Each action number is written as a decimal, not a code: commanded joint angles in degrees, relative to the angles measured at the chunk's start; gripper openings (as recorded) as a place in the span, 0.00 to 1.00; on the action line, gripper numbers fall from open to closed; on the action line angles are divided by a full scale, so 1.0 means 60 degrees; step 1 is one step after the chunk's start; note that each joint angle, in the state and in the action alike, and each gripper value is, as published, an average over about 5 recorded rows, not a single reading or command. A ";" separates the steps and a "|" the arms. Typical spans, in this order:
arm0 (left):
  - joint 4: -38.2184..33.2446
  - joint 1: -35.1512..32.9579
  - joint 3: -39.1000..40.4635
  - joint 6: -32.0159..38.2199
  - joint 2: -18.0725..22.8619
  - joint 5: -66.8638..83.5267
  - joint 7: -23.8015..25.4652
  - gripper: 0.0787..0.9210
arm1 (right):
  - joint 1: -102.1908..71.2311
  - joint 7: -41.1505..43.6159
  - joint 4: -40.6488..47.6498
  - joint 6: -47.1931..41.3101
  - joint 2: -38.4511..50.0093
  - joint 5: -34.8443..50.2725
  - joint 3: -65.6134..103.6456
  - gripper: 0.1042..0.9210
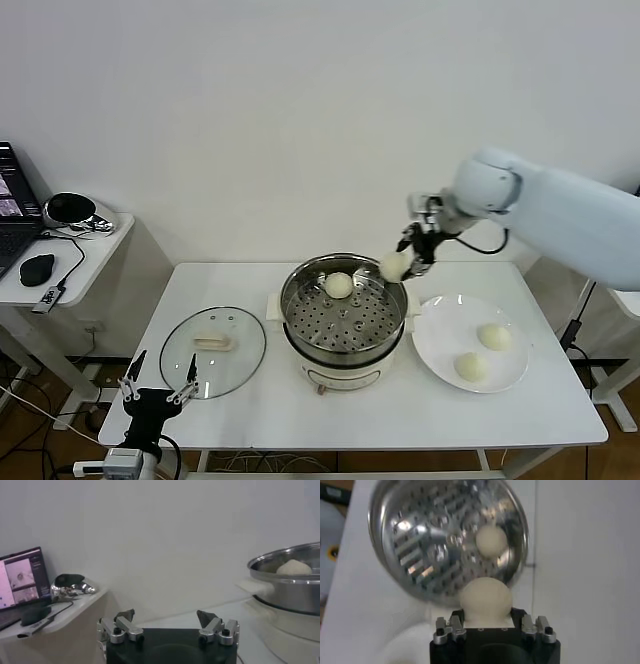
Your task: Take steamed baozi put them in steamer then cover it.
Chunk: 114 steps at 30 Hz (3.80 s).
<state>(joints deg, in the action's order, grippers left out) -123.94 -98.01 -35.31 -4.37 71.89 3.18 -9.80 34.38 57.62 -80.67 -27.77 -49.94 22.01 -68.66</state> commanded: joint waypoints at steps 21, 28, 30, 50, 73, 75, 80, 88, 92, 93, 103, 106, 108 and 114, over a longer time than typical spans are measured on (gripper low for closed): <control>0.0112 0.0083 0.0043 0.0029 0.0205 -0.0092 -0.0012 0.88 | -0.1590 -0.1957 0.2279 -0.2302 -0.4237 0.1483 -0.0644 0.60; 0.0137 0.0119 0.0083 0.0036 0.0220 -0.0098 -0.0015 0.88 | -0.1647 -0.2131 0.2344 -0.2308 -0.4268 0.1602 -0.0559 0.65; 0.0137 0.0133 0.0096 0.0030 0.0209 -0.0102 -0.0016 0.88 | -0.1516 -0.2044 0.2260 -0.2309 -0.4206 0.1647 -0.0495 0.71; 0.0158 0.0169 0.0187 0.0002 -0.0140 -0.0044 0.0001 0.88 | 0.0998 0.2155 -0.2163 0.0292 0.3077 -0.1659 -0.0520 0.88; 0.0022 -0.0232 0.0007 0.0037 0.0059 -0.0298 0.0005 0.88 | -0.6363 0.1923 -0.0861 0.2845 0.4605 -0.5367 0.3836 0.88; -0.0003 -0.0280 -0.0014 0.0040 0.0091 -0.0315 0.0004 0.88 | -0.6565 0.1801 -0.0617 0.2855 0.4395 -0.5420 0.3973 0.88; -0.0036 -0.0359 -0.0058 0.0060 0.0170 -0.0328 -0.0004 0.88 | -0.6891 0.1467 0.0133 0.2982 0.3745 -0.5566 0.4270 0.88; -0.0015 -0.0414 -0.0168 0.0072 0.0165 -0.0311 -0.0001 0.88 | -0.7210 0.1098 0.0997 0.3097 0.2822 -0.5668 0.4645 0.88; 0.0006 -0.0394 -0.0165 0.0069 0.0181 -0.0318 -0.0001 0.88 | -0.7182 0.1031 0.1260 0.3076 0.2513 -0.5670 0.4669 0.88; 0.0013 -0.0386 -0.0164 0.0068 0.0183 -0.0320 -0.0001 0.88 | -0.7181 0.1013 0.1306 0.3065 0.2448 -0.5665 0.4670 0.88; 0.0084 -0.0305 -0.0148 0.0061 0.0171 -0.0323 0.0001 0.88 | -0.7232 0.0813 0.1590 0.2929 0.1900 -0.5621 0.4671 0.88; 0.0093 -0.0308 -0.0153 0.0064 0.0174 -0.0318 -0.0001 0.88 | -0.7201 0.0818 0.1617 0.2868 0.1833 -0.5633 0.4670 0.87; 0.0098 -0.0311 -0.0158 0.0067 0.0174 -0.0312 -0.0002 0.88 | -0.7180 0.0849 0.1624 0.2828 0.1832 -0.5657 0.4661 0.85; 0.0151 -0.0303 -0.0165 0.0075 0.0176 -0.0301 -0.0003 0.88 | -0.7175 0.1026 0.1608 0.2760 0.1932 -0.5782 0.4641 0.70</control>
<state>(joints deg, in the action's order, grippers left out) -123.16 -99.81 -36.28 -3.96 72.96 1.32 -9.82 -8.12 63.48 -71.87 -11.06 -37.22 -12.06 -41.18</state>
